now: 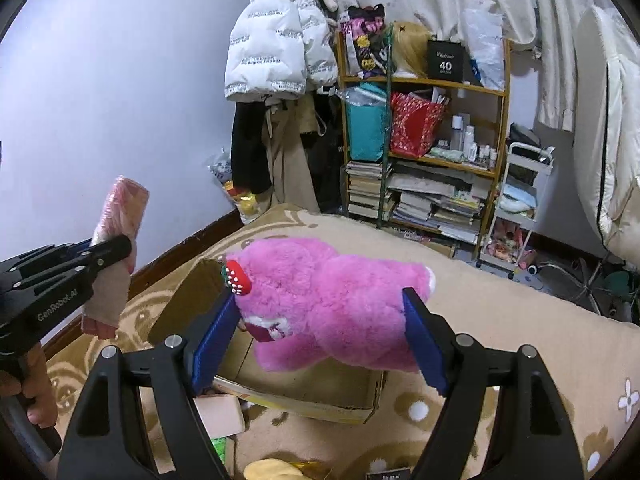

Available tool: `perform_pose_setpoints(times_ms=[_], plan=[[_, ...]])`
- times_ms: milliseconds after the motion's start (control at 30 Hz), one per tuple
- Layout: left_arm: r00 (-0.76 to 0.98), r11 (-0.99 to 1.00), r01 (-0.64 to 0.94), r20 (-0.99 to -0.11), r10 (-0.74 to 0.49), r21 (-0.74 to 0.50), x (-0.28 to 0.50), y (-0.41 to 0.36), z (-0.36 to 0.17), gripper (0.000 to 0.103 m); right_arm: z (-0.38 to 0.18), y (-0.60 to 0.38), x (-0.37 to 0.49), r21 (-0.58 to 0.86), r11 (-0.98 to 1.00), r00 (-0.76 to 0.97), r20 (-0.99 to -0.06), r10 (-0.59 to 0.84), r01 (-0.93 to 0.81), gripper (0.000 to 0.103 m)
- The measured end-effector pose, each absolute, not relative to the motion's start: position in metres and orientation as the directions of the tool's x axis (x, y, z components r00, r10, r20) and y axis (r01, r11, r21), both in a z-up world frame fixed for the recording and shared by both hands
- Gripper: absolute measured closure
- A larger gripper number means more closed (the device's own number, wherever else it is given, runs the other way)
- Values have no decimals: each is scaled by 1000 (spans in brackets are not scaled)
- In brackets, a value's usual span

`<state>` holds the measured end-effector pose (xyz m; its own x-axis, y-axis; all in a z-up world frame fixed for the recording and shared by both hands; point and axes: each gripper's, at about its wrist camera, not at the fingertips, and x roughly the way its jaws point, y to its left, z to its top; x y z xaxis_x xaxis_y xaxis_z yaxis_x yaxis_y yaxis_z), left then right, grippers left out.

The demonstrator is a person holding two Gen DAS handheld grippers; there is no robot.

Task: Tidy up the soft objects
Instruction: 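Carry pink roll and pink bear into the box with both tools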

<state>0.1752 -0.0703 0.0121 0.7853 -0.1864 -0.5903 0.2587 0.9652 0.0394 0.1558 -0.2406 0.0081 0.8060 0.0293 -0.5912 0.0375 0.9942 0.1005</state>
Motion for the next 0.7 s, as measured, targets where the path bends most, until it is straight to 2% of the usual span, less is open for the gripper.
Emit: perform_pose_setpoints(times_ms=[167,700], plan=[[729,959,282,-648,-220,-9,189,-77,-12,87,-9,-242,172,78,997,778,-627,30,25,19],[638,953,302,-741,-210,-11,202,-93,-52,82,-46,-241,189,107,994,710,-700,78,-4,17]])
